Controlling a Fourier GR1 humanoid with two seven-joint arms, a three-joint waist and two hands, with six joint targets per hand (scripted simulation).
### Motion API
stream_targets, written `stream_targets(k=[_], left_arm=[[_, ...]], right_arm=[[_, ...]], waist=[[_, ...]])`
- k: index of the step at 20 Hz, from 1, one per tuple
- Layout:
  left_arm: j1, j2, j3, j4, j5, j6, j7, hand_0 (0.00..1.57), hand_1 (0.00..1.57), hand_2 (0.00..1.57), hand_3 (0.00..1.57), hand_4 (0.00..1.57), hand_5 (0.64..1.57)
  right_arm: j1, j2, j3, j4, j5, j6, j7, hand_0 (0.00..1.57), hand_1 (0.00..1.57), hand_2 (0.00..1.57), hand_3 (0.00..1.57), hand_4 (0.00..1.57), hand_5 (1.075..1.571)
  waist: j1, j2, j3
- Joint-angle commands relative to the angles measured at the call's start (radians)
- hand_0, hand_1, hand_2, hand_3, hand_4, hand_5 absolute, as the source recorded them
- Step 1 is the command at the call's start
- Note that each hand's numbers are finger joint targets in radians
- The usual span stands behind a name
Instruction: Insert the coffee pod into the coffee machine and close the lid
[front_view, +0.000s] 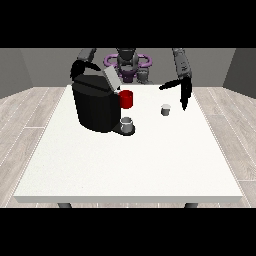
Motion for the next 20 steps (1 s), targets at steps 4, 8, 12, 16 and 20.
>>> stream_targets(k=[4,8,12,16,20], left_arm=[[-0.026,-0.034,-0.071,0.089,-0.117,0.060,-0.056,0.00,0.00,0.11,0.00,0.00,1.571],[-0.057,-0.032,-0.092,0.143,-0.174,0.083,-0.036,0.10,0.10,0.50,0.00,0.00,1.571],[-0.103,-0.004,-0.069,0.220,-0.177,0.052,-0.034,0.70,0.70,0.78,0.43,0.00,1.571],[-0.091,0.049,-0.096,0.270,-0.251,0.074,-0.066,0.70,0.70,0.78,0.49,0.00,1.571],[-0.134,0.052,-0.098,0.326,-0.293,0.120,-0.122,0.57,0.57,0.70,0.41,0.00,1.571]], right_arm=[[-0.037,-0.011,-0.036,0.072,-0.010,-0.009,0.022,0.00,0.00,0.00,0.00,0.40,1.571],[-0.059,-0.017,-0.026,0.093,0.026,-0.035,0.076,0.00,0.00,0.00,0.00,0.37,1.571],[-0.084,-0.019,-0.040,0.144,0.043,-0.054,0.044,0.00,0.00,0.00,0.00,0.42,1.571],[-0.053,-0.012,0.002,0.100,0.044,-0.030,0.090,0.00,0.00,0.00,0.00,0.41,1.571],[-0.090,0.002,0.007,0.109,0.062,-0.048,0.030,0.00,0.00,0.00,0.00,0.43,1.571]], waist=[[0.015,0.024,0.0002],[0.026,-0.011,0.0001],[0.030,0.010,0.0001],[-0.003,-0.004,-0.0001],[-0.011,0.071,0.0000]])
